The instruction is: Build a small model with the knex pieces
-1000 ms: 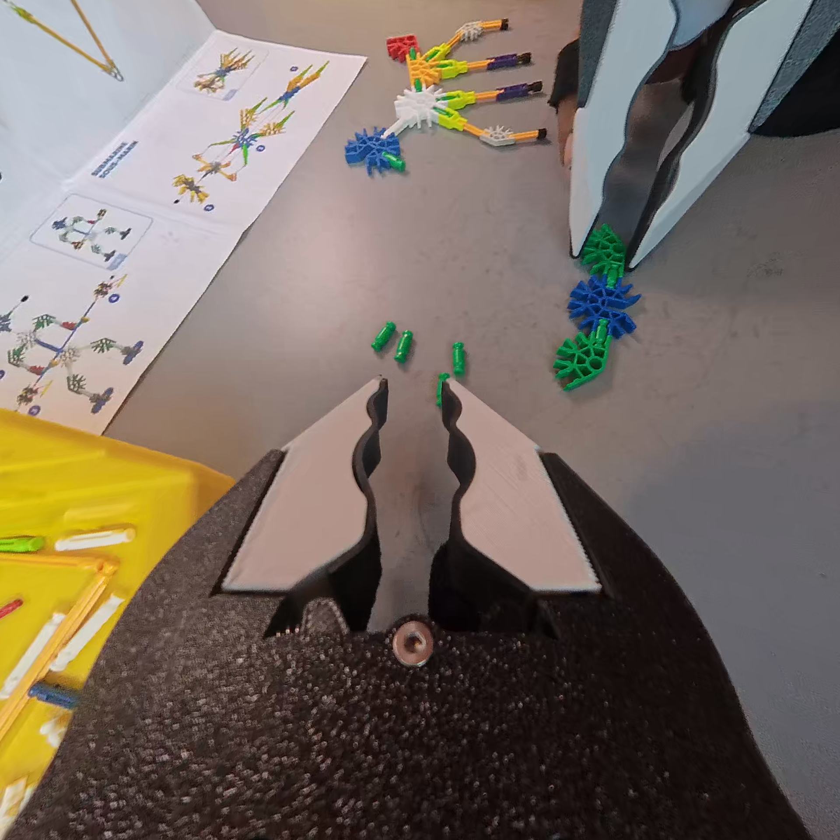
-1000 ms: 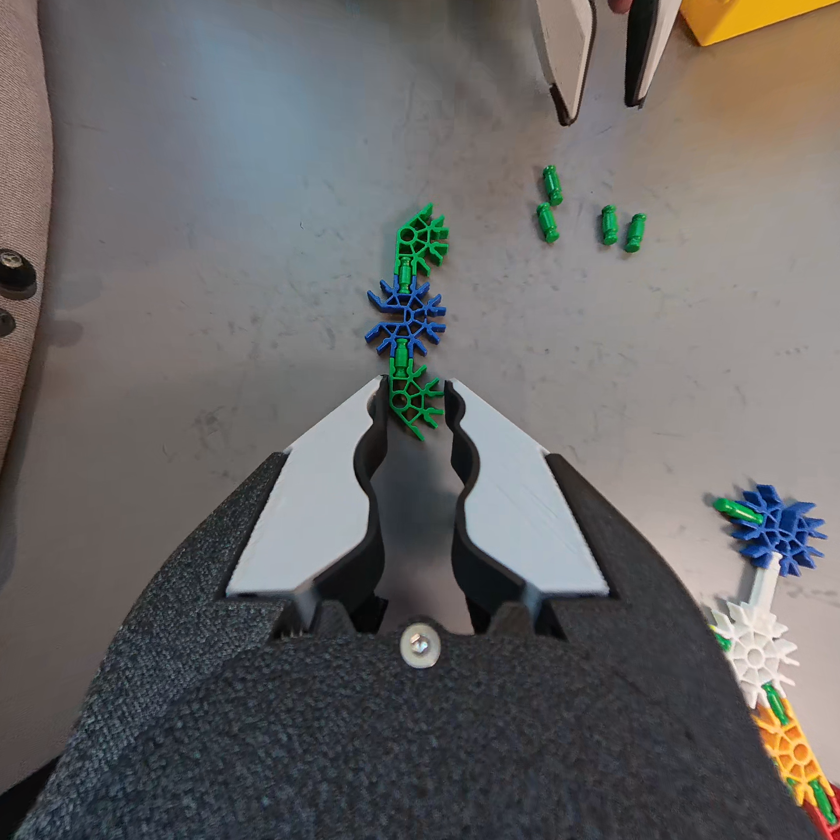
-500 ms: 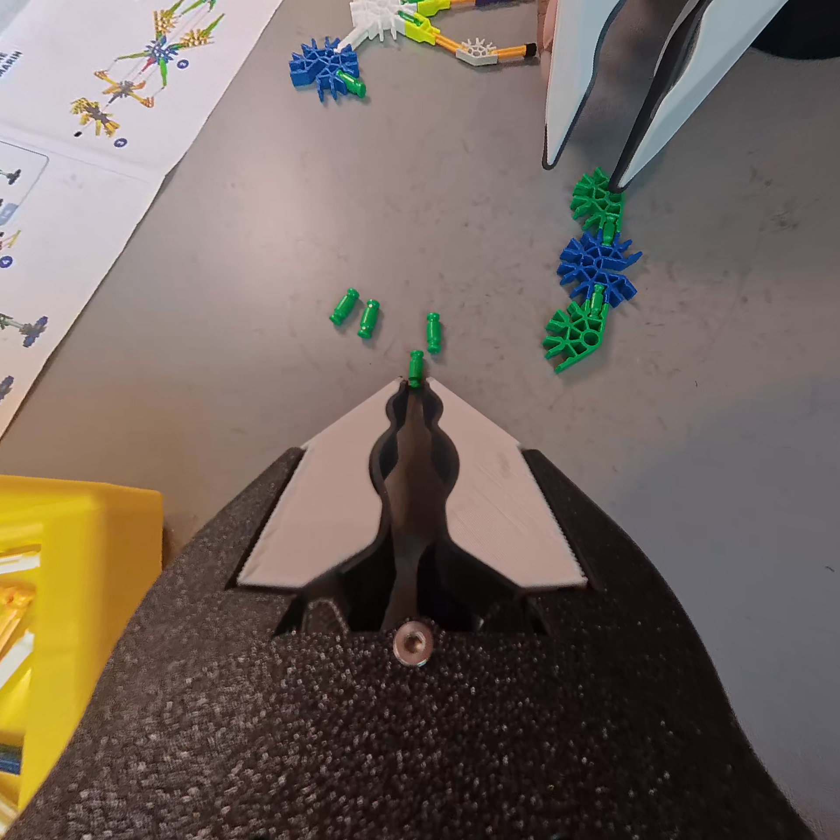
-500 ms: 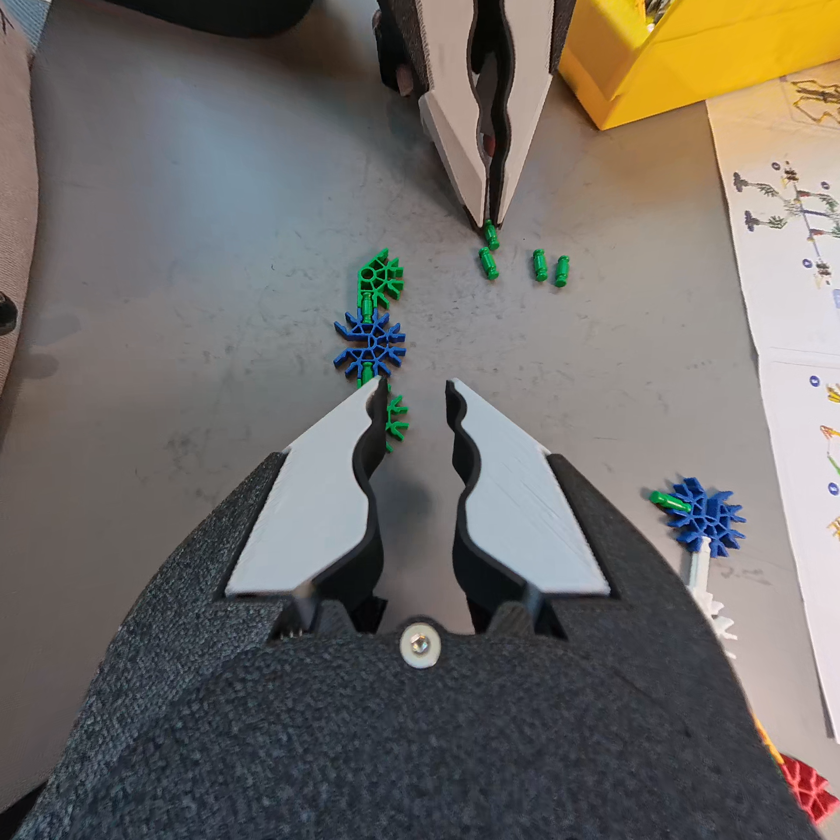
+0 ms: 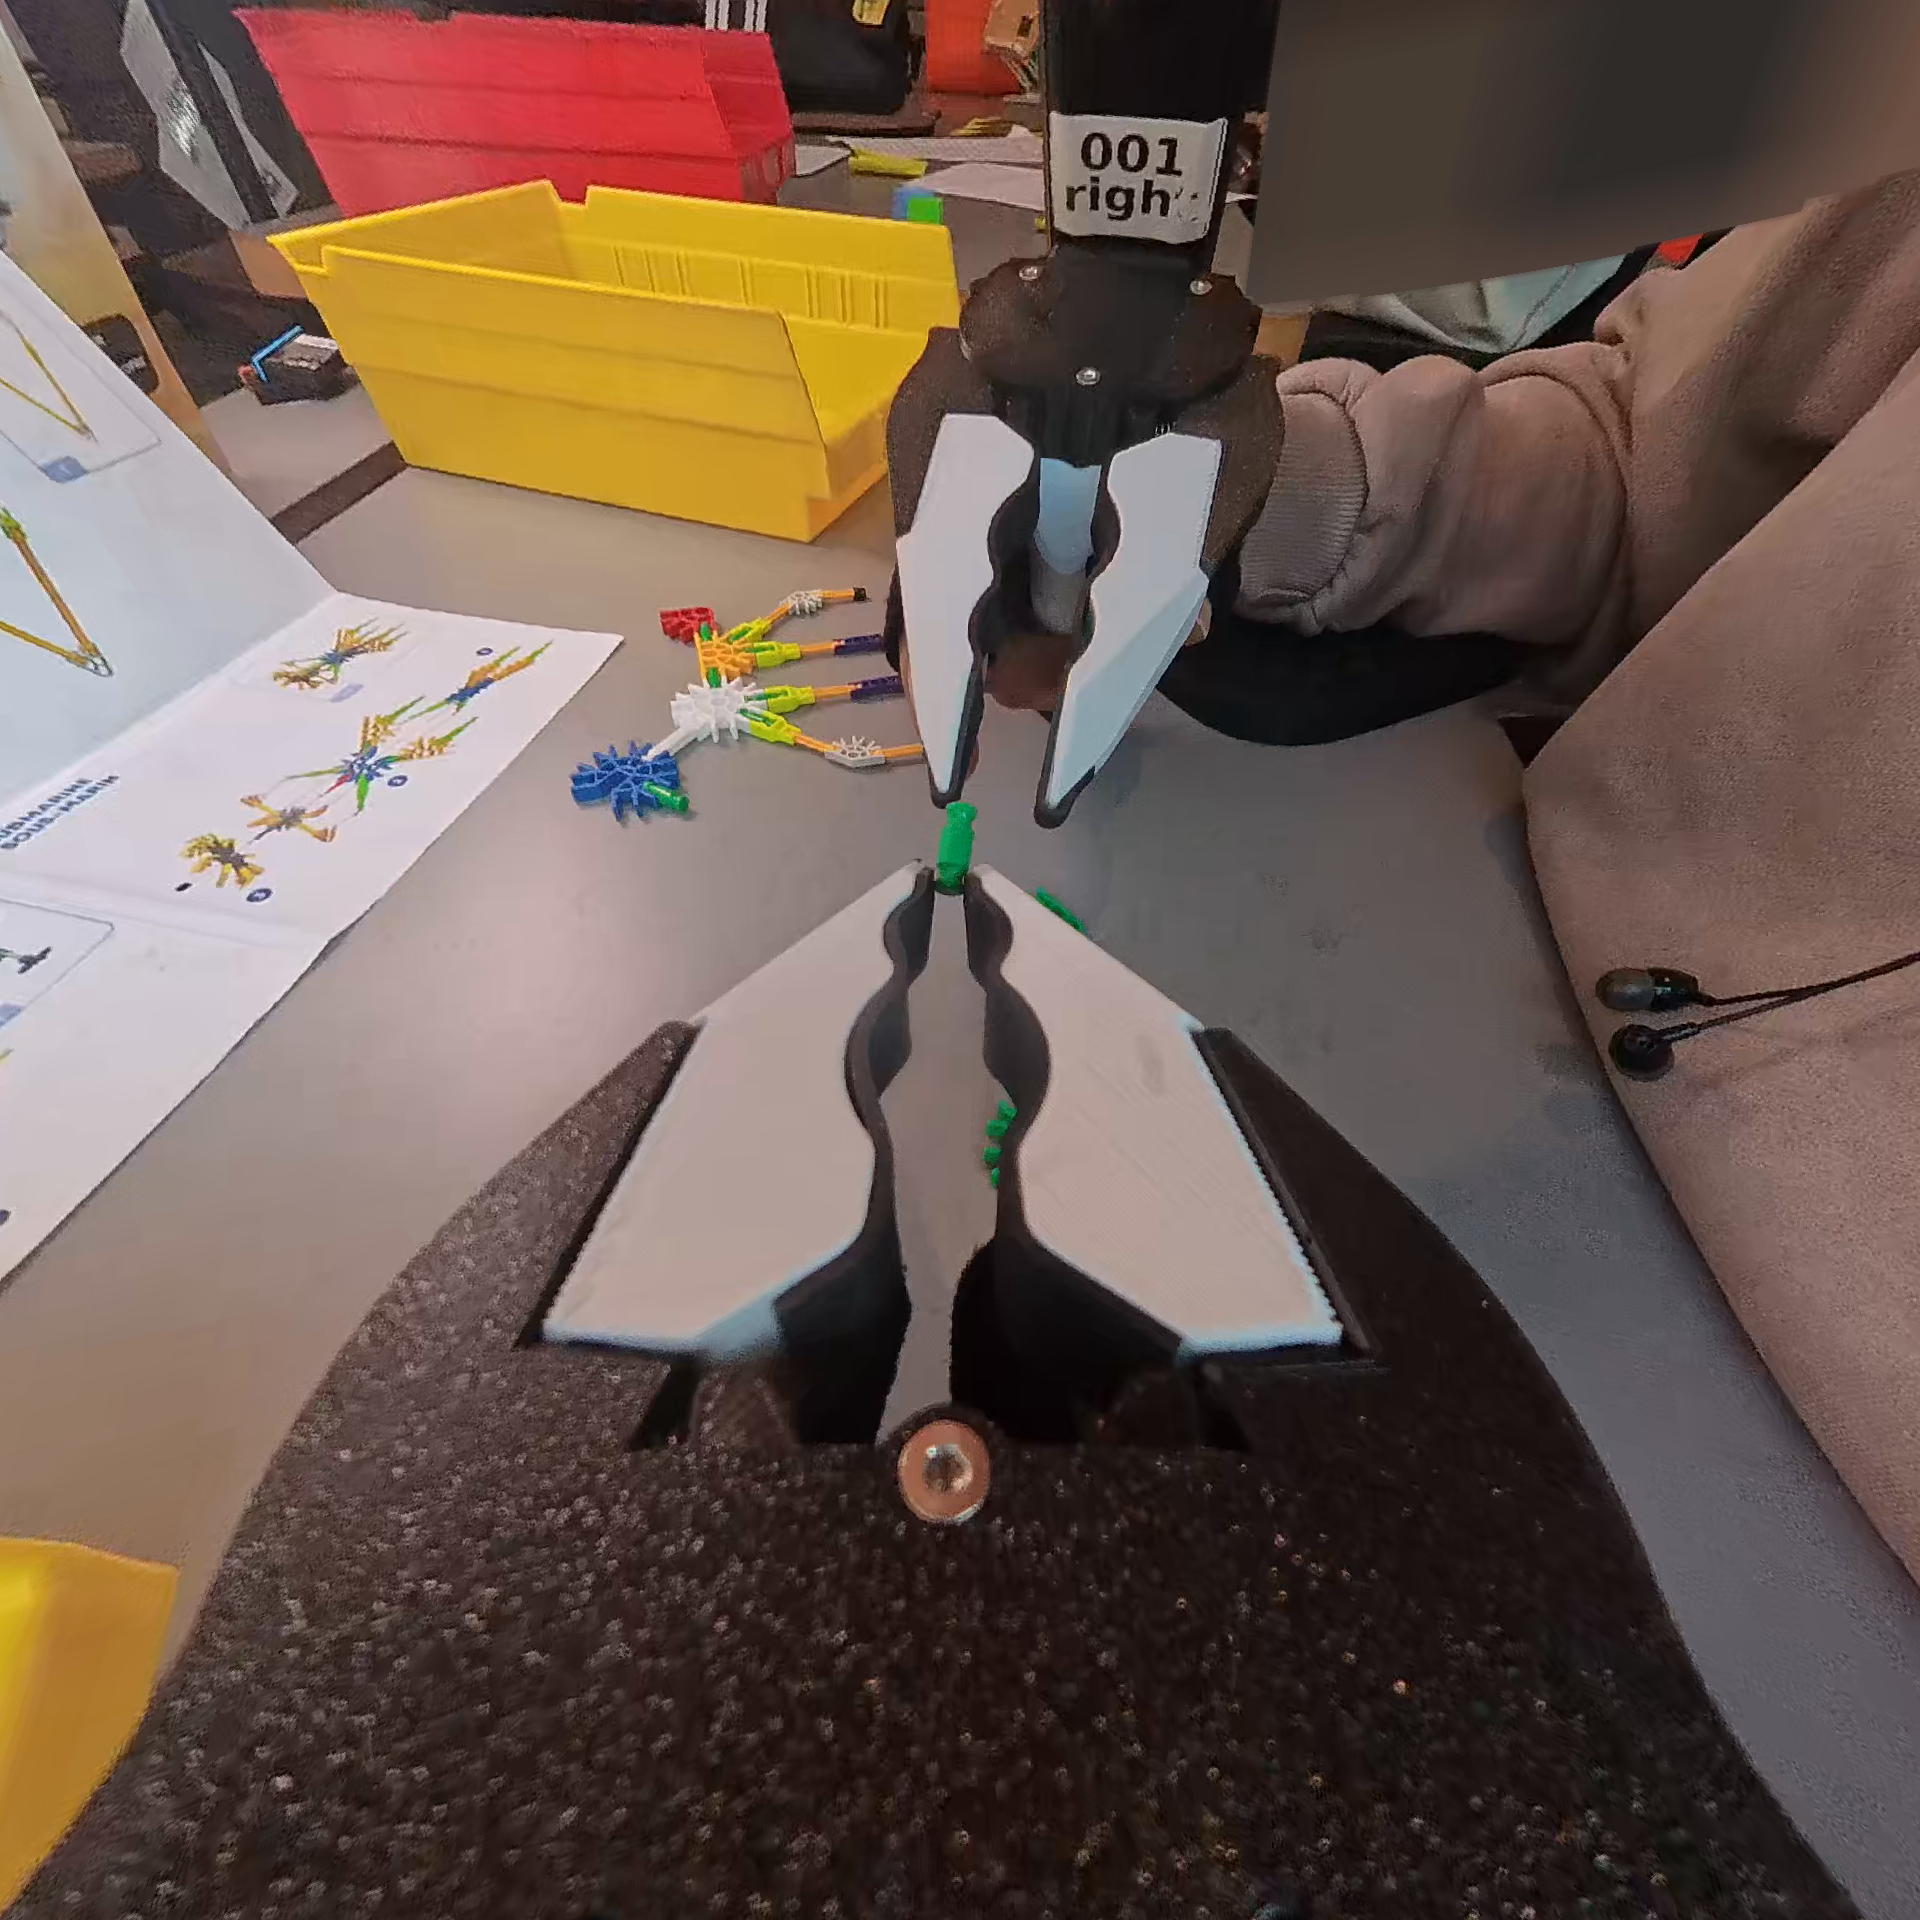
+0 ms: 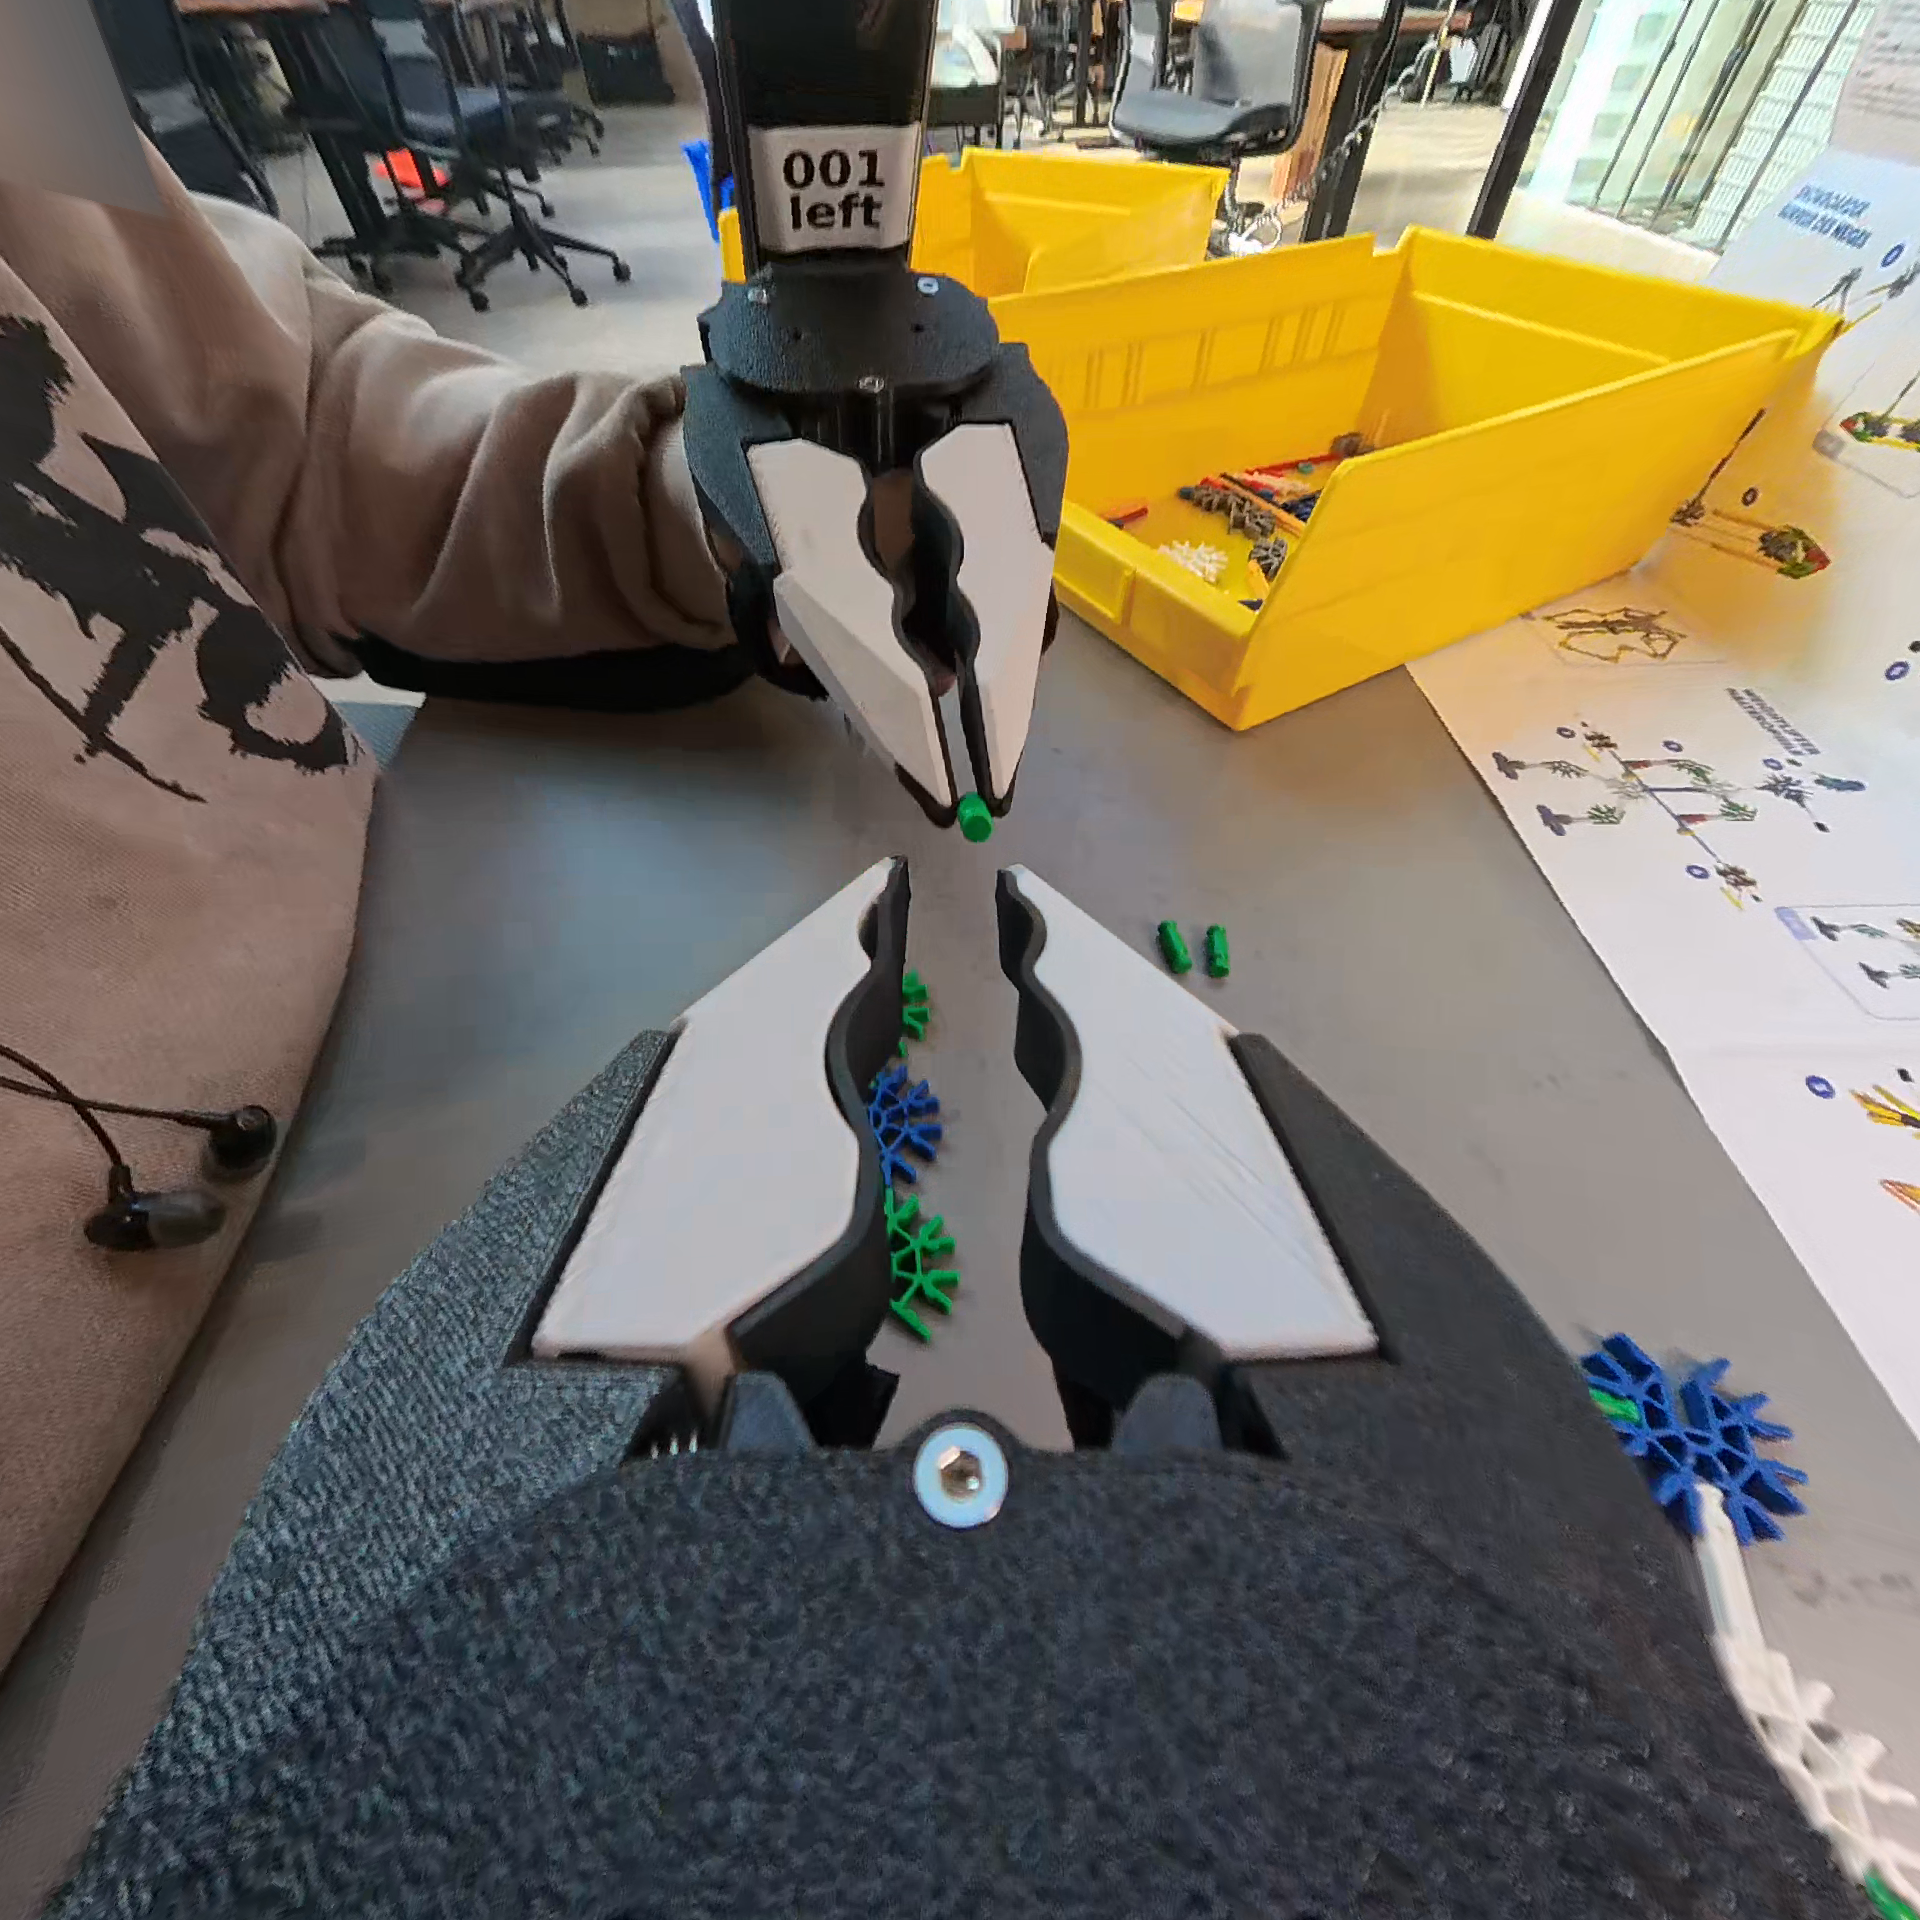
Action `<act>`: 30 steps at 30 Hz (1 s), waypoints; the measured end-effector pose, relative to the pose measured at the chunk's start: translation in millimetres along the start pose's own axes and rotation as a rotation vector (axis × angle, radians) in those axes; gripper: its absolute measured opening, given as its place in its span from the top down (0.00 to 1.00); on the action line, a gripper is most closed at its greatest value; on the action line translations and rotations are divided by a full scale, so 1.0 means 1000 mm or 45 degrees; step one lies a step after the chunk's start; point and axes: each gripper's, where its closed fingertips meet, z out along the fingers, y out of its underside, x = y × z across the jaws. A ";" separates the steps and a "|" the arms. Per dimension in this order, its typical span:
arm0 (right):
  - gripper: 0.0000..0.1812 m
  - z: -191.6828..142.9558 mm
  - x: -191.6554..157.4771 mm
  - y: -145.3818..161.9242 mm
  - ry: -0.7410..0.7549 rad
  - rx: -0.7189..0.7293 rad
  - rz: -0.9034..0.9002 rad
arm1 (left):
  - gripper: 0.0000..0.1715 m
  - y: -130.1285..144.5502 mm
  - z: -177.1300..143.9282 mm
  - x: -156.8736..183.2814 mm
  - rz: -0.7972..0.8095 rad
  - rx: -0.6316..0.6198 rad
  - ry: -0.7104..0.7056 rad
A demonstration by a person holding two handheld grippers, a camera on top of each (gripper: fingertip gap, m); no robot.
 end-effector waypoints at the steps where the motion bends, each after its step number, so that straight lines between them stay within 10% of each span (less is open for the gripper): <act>1: 0.91 0.001 -0.002 -0.003 -0.018 0.022 0.013 | 0.97 -0.002 0.002 0.001 -0.004 0.011 -0.001; 16: 0.98 0.001 -0.002 -0.001 -0.043 -0.002 0.070 | 0.97 -0.001 0.009 0.010 -0.033 0.000 0.034; 30: 0.97 -0.036 0.008 0.071 -0.138 -0.466 0.406 | 0.83 0.074 0.033 0.026 0.142 -0.524 0.059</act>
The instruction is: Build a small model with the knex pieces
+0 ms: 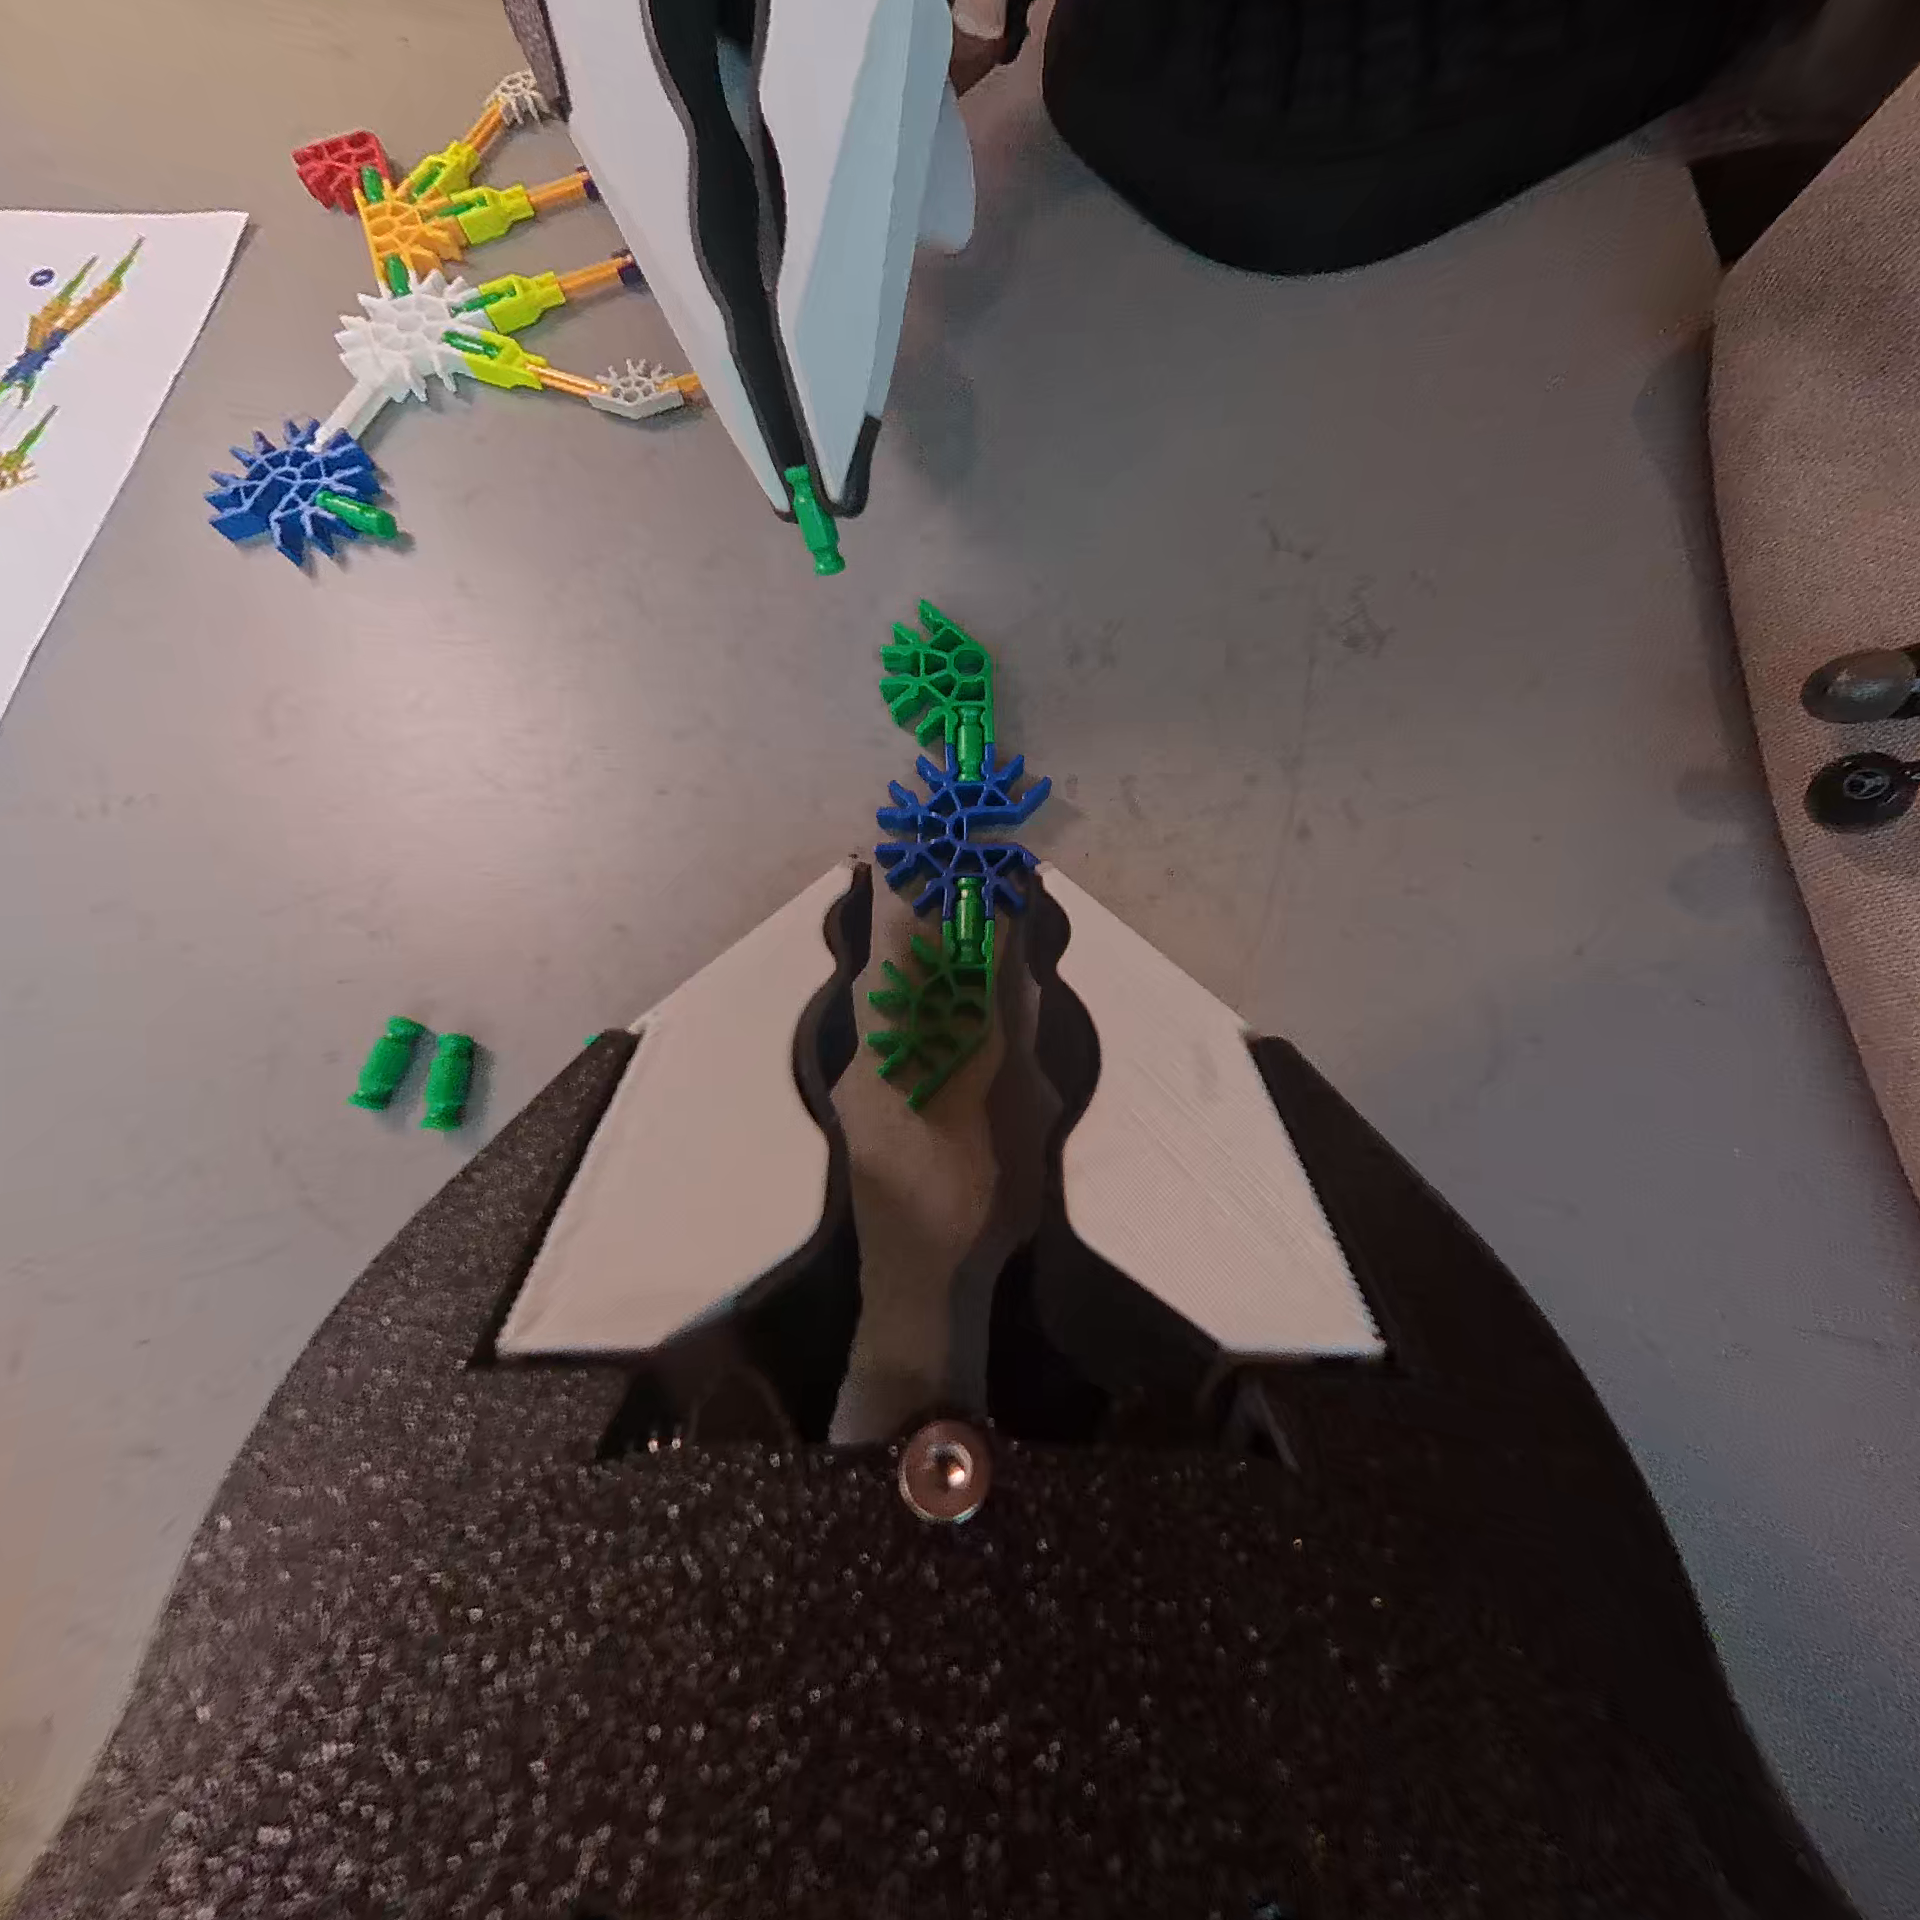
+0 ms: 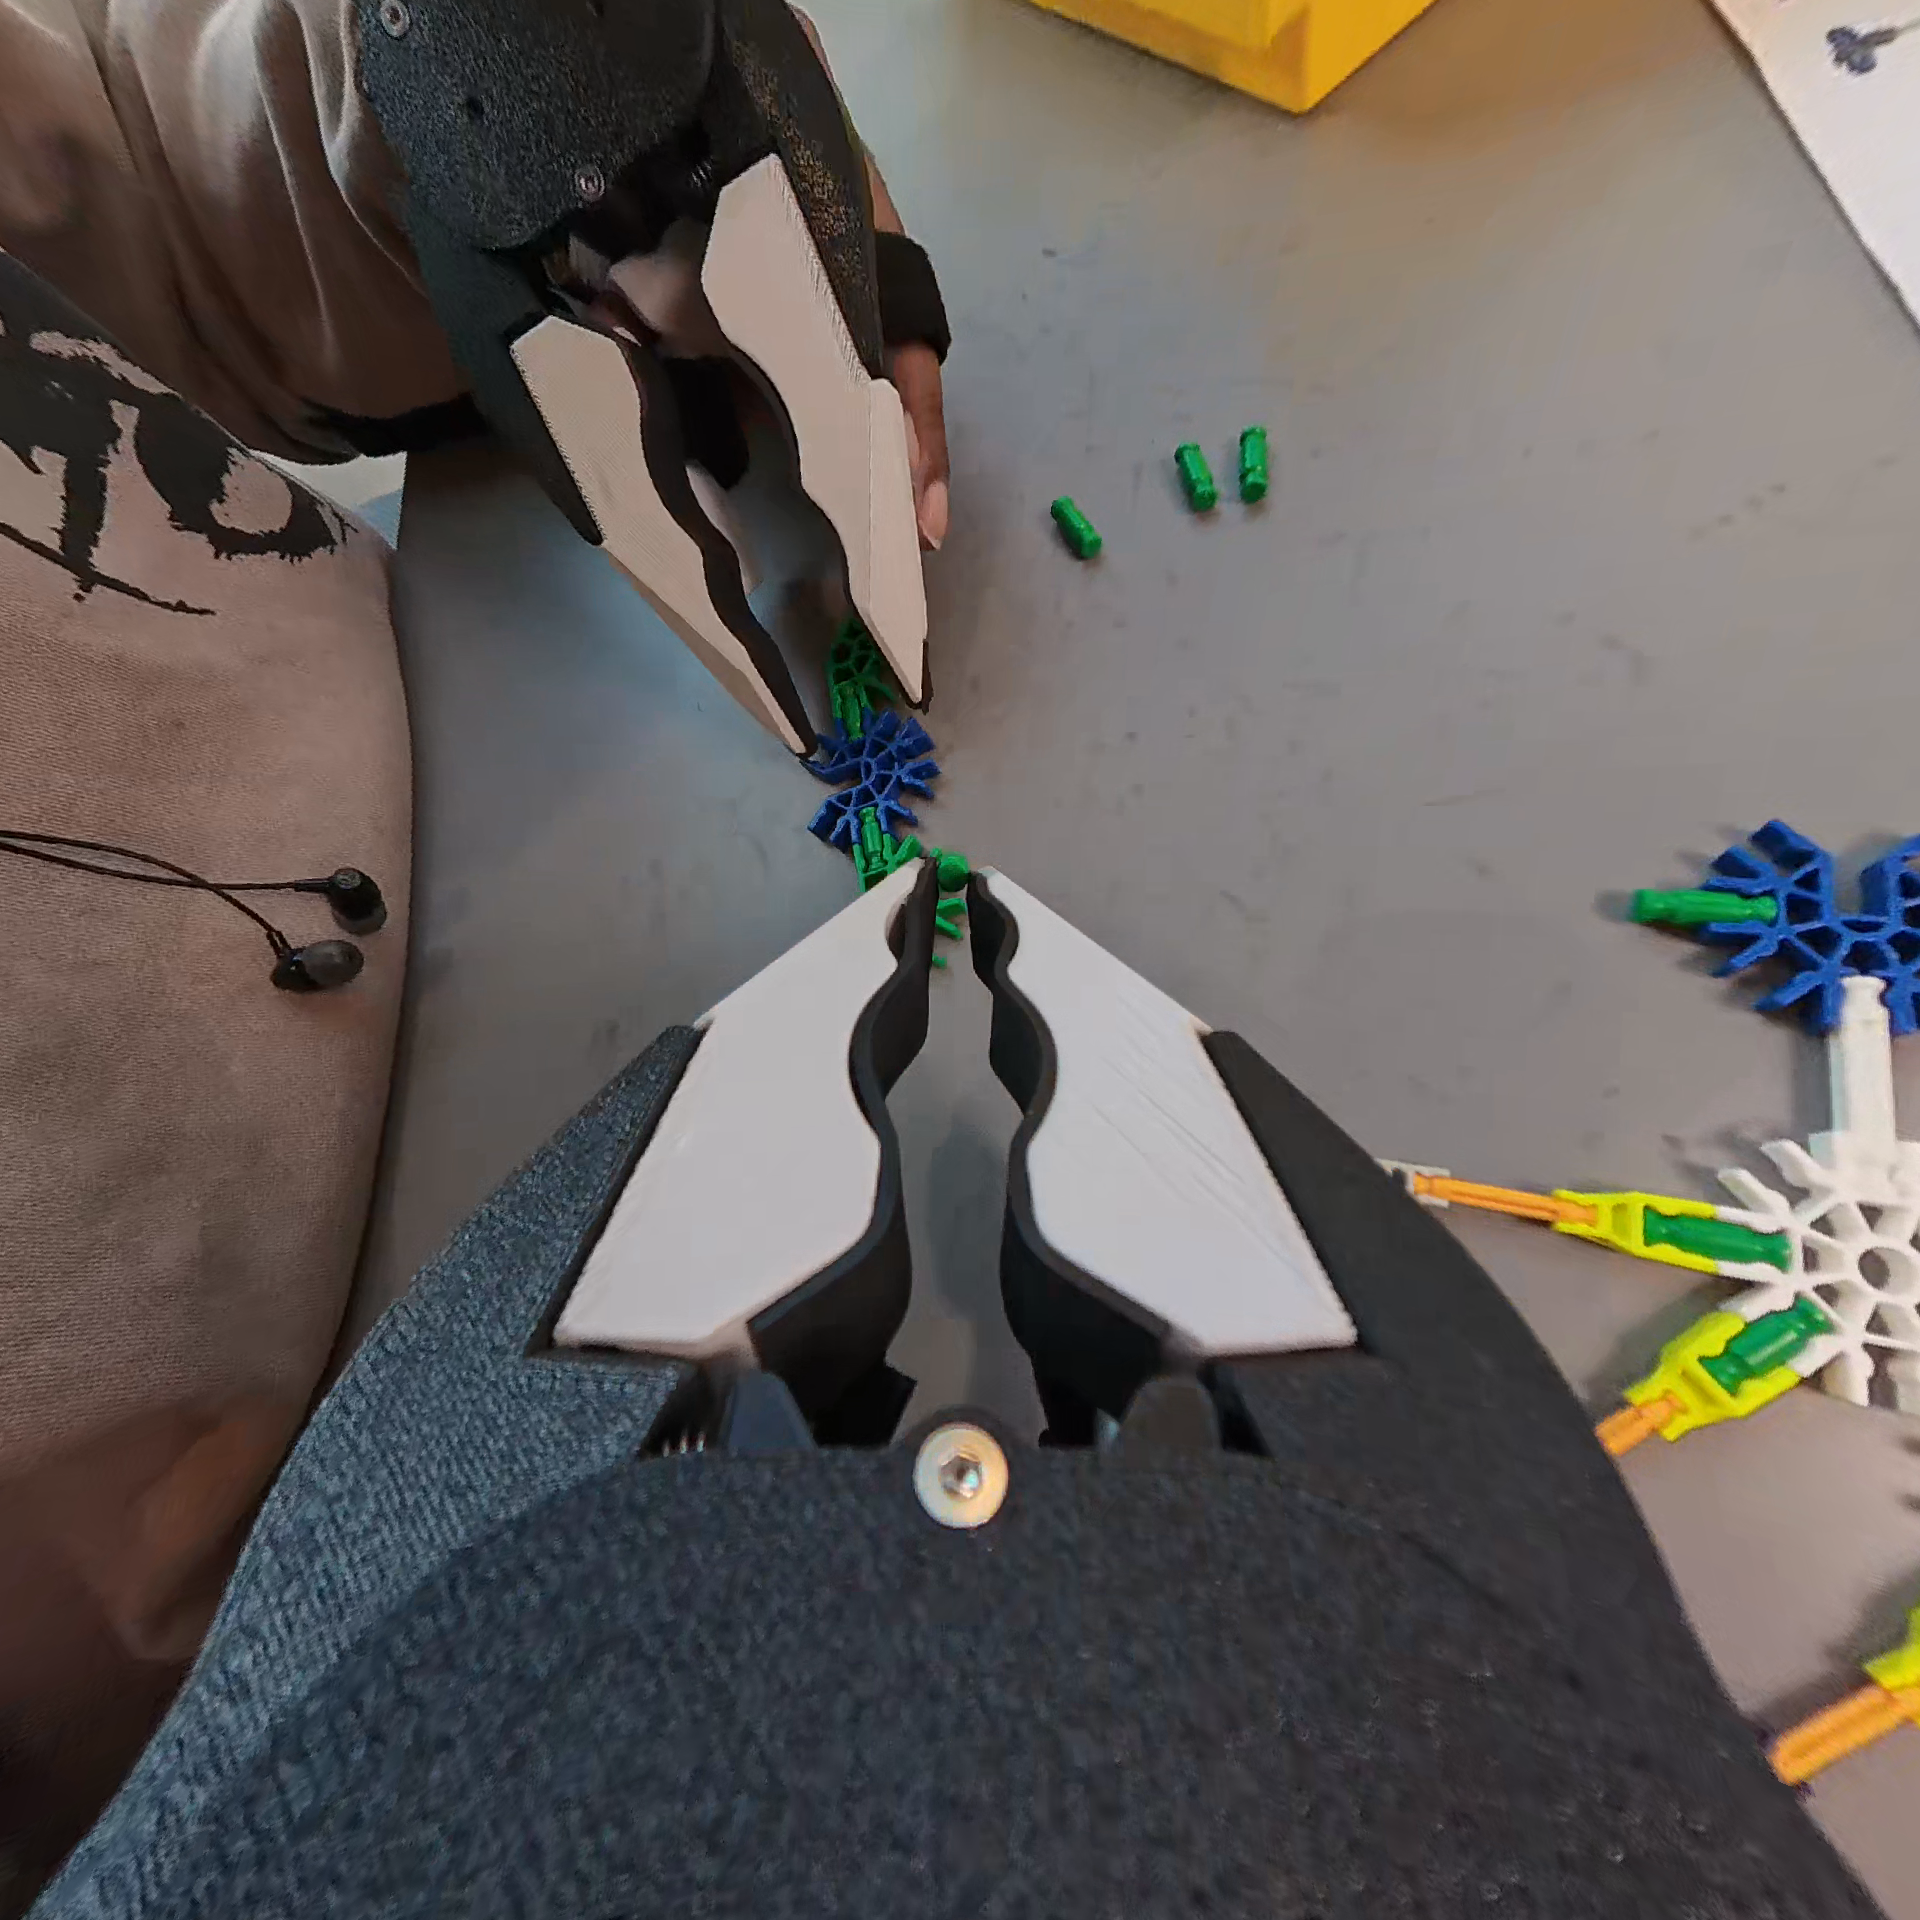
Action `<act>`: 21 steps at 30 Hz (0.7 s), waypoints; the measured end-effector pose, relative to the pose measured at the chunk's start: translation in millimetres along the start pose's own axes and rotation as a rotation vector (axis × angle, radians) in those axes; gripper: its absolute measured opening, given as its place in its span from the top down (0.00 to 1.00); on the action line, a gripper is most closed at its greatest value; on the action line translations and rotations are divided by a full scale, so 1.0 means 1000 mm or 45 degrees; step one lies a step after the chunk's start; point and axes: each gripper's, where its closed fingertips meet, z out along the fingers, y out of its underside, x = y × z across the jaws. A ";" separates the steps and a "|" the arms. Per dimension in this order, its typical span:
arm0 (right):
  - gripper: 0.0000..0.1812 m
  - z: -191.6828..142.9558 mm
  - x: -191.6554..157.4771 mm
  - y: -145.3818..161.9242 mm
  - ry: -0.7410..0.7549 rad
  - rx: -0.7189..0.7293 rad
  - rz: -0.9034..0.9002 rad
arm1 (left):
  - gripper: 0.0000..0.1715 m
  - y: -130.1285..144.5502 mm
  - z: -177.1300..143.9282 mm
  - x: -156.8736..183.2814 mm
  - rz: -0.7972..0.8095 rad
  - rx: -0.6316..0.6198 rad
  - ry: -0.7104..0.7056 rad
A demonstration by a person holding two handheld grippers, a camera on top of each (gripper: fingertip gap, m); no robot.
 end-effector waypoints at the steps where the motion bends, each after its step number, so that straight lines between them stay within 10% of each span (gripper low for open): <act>1: 0.97 0.001 -0.001 0.003 -0.014 -0.016 0.012 | 0.85 0.000 0.000 0.000 -0.003 -0.004 -0.001; 21: 0.97 0.011 -0.006 0.011 -0.055 -0.064 0.018 | 0.91 0.009 -0.010 0.008 0.025 -0.043 0.068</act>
